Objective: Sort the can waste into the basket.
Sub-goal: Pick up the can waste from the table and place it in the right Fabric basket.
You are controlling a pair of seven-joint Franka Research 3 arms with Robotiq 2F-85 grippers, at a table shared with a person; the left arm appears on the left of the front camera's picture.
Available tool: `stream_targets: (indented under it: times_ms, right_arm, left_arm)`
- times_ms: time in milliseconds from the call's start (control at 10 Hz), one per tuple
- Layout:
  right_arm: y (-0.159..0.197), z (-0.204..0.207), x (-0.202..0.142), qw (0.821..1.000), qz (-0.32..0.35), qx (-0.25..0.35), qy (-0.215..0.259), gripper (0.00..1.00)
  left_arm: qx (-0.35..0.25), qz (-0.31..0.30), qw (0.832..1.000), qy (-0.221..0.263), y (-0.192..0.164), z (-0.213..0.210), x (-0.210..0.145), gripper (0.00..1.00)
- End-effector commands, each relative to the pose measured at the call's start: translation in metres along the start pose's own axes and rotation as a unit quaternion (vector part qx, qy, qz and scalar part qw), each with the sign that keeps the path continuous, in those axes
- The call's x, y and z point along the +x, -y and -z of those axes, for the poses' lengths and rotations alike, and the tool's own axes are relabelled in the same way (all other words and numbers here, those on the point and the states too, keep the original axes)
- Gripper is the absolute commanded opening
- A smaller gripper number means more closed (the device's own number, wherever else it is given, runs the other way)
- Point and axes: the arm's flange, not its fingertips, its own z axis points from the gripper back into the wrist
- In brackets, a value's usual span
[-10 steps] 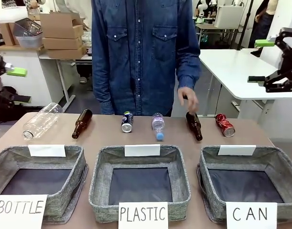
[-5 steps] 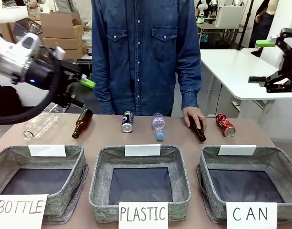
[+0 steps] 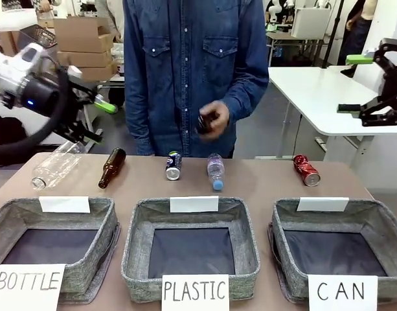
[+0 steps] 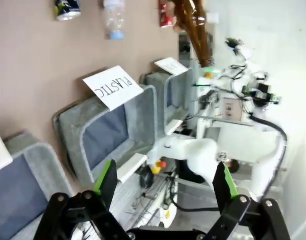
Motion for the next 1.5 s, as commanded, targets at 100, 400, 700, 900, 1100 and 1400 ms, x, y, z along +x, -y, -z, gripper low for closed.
stream_targets:
  times_ms: [100,400,700,900,1100,1400]
  right_arm:
    - [-0.001,0.004,0.004,1.000,-0.015,0.015,0.003,1.00]
    - [-0.001,0.004,0.004,1.000,-0.015,0.015,0.003,1.00]
    - [-0.001,0.004,0.004,1.000,-0.015,0.015,0.003,1.00]
    - [-0.001,0.004,0.004,1.000,-0.015,0.015,0.003,1.00]
    - [-0.001,0.004,0.004,1.000,-0.015,0.015,0.003,1.00]
    - [-0.001,0.004,0.004,1.000,-0.015,0.015,0.003,1.00]
  left_arm:
    - [-0.069,-0.004,0.997,0.046,-0.019,-0.043,-0.032,1.00]
    - [-0.116,-0.015,0.984,0.134,-0.039,-0.094,-0.066,1.00]
    - [-0.097,-0.023,0.990,0.095,-0.035,-0.089,-0.058,1.00]
    - [-0.118,-0.036,0.988,0.091,-0.039,-0.143,-0.071,1.00]
    - [-0.154,-0.041,0.984,0.074,-0.053,-0.193,-0.087,1.00]
    - [-0.140,-0.027,0.987,0.069,-0.083,-0.238,-0.120,1.00]
